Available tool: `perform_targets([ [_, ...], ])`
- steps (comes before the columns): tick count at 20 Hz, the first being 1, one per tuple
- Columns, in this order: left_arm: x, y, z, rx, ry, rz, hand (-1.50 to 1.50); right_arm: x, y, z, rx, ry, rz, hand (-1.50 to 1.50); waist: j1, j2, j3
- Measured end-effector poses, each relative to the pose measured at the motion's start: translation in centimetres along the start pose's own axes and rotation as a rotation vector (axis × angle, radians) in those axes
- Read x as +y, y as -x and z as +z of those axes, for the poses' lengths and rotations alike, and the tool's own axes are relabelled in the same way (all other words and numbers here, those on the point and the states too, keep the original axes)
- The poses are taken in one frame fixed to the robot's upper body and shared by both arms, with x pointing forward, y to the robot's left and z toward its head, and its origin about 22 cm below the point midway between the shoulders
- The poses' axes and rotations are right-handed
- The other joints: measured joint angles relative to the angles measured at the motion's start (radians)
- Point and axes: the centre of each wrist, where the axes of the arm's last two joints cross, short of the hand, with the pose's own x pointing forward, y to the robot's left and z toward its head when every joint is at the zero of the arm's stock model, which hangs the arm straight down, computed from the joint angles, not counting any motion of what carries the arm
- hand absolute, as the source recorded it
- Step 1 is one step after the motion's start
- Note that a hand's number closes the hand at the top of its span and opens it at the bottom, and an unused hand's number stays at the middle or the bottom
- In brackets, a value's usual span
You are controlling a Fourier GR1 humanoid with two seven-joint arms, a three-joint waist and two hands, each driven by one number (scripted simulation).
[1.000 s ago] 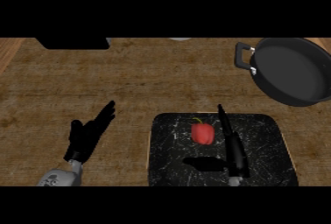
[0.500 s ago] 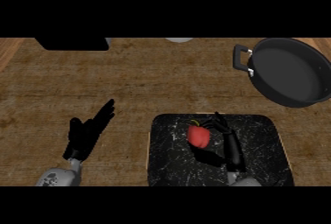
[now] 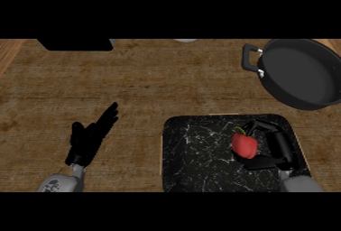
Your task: Pick the bell pepper from the tray and place it in the pot
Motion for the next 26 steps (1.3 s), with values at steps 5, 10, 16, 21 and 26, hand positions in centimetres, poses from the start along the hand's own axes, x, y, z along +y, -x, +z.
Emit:
perform_targets([
  [5,0.1,0.0,0.0,-0.005,-0.002,0.002,0.00,-11.0,-0.6,0.9,-0.002,-0.046,0.070,1.50,-0.002,0.021,0.012],
  [10,0.2,-0.4,-0.2,-0.014,0.006,0.002,0.00,-20.8,-3.1,2.4,-0.042,-0.064,0.096,1.50,0.009,0.029,0.016],
  [16,-0.2,-0.2,-0.1,-0.024,0.035,-0.005,0.00,-28.8,-6.7,4.2,-0.055,0.013,0.203,1.50,0.041,0.033,0.017],
  [21,-0.6,-0.6,-0.6,-0.024,0.050,-0.008,0.00,-32.3,-9.6,4.8,-0.085,0.070,0.329,1.50,0.052,0.033,0.018],
  [26,-0.6,-0.7,-0.8,-0.020,0.063,-0.010,0.00,-34.4,-11.8,4.6,-0.111,0.099,0.440,1.50,0.065,0.032,0.016],
])
